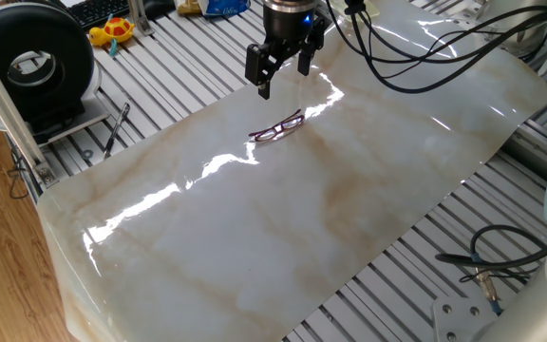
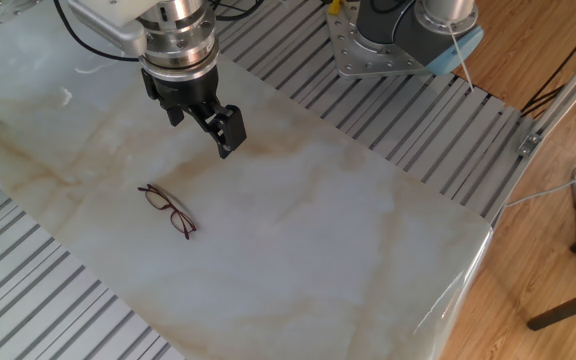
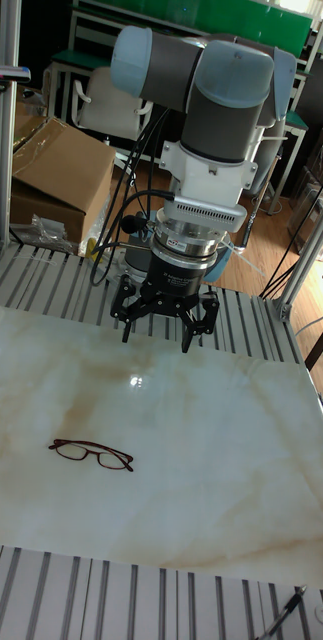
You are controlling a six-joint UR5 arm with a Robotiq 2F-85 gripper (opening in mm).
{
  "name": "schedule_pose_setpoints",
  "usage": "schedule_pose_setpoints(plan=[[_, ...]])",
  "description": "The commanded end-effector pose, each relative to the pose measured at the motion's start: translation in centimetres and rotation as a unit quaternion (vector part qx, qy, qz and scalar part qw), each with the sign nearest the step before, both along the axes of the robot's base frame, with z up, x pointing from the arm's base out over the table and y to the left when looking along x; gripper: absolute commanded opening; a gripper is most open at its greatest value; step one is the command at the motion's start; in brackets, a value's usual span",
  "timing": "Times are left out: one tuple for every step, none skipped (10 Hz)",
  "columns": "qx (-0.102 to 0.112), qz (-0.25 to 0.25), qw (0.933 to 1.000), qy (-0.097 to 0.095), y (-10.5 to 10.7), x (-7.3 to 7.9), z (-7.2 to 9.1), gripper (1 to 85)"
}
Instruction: Unfold the leg of the glasses (with one hand)
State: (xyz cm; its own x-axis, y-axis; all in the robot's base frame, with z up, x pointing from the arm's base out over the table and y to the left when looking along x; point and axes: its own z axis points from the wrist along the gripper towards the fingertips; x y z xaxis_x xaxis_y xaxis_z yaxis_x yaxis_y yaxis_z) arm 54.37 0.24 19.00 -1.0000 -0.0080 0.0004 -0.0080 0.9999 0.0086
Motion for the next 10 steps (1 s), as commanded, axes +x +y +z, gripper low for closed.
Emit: schedule_pose_setpoints(plan=[[-0.045,0.163,0.9833,-0.067,-1.51,3.74,0.30,17.3],[-0.050,0.164,0.9830,-0.066,-1.51,3.74,0.21,17.3],[-0.050,0.162,0.9833,-0.066,-1.48,3.72,0.22,17.3],[-0.049,0.163,0.9832,-0.066,-1.44,3.67,0.22,17.3],[-0.049,0.163,0.9831,-0.066,-1.41,3.69,0.20,17.3],[-0.049,0.165,0.9830,-0.065,-1.43,3.66,0.18,17.3],[-0.049,0.166,0.9828,-0.065,-1.46,3.65,0.18,17.3],[-0.048,0.166,0.9827,-0.065,-1.46,3.63,0.19,17.3],[-0.048,0.169,0.9822,-0.066,-1.48,3.61,0.27,17.3],[-0.036,0.168,0.9823,-0.075,-0.77,3.87,0.52,17.3]])
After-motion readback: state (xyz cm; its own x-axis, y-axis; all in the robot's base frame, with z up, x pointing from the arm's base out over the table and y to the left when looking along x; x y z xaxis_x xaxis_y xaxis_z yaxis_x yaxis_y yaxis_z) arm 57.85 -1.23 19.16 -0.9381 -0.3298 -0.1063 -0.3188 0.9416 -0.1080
